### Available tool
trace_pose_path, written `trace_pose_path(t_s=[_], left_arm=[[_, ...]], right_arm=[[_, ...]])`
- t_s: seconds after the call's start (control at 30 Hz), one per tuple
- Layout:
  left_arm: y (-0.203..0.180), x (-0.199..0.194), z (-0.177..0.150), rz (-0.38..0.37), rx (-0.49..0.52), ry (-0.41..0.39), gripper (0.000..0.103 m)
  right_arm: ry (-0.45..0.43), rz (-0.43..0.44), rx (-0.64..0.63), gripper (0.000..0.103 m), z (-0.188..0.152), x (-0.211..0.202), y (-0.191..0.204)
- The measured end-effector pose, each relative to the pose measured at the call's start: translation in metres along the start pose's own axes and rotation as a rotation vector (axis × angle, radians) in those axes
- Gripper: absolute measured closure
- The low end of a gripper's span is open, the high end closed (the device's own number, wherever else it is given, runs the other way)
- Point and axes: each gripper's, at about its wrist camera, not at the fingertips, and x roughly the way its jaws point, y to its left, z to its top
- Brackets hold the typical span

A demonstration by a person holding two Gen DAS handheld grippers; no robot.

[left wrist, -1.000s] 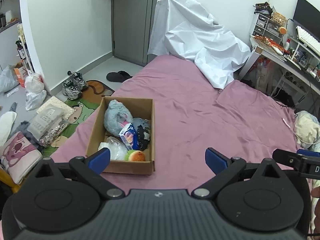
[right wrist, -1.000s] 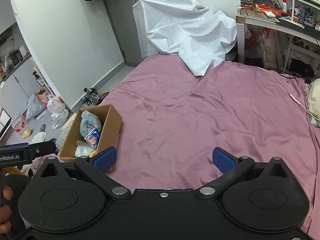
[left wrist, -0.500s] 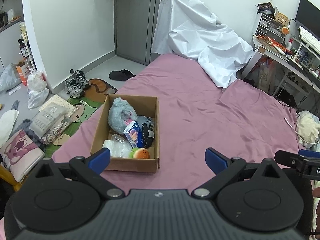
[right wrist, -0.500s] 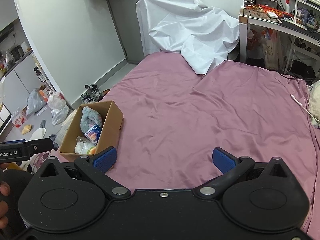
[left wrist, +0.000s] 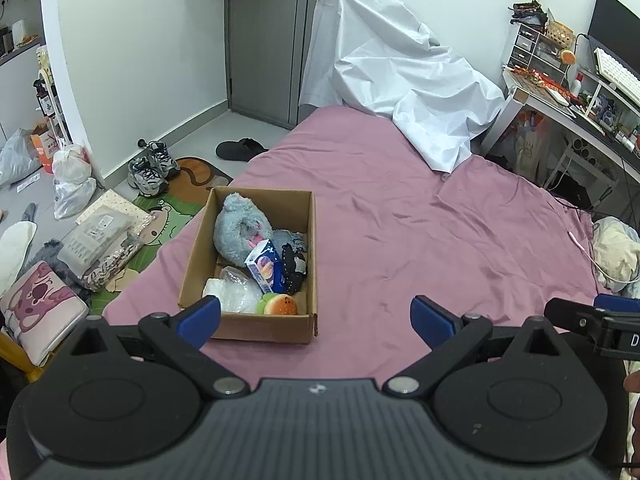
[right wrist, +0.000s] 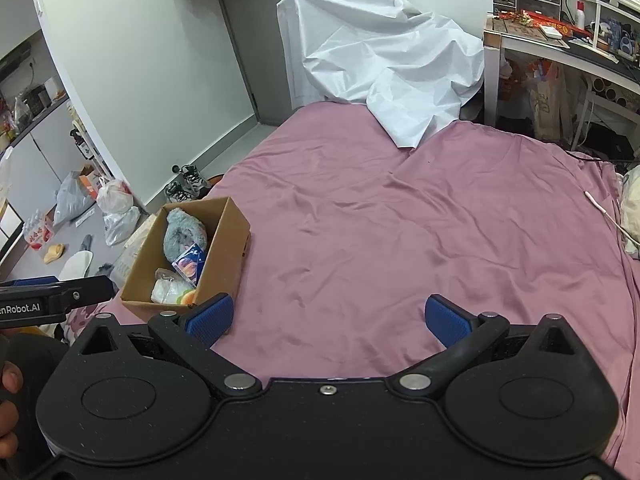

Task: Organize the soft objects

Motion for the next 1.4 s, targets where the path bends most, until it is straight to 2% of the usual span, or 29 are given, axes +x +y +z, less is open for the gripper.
trace_pose_path(t_s=[1.4], left_arm=[[0.008, -0.013, -0.003, 0.011, 0.005, -0.014, 0.003]], right_arm=[[0.006, 0.02, -0.046, 0.0, 0.001, -0.002, 0.015]])
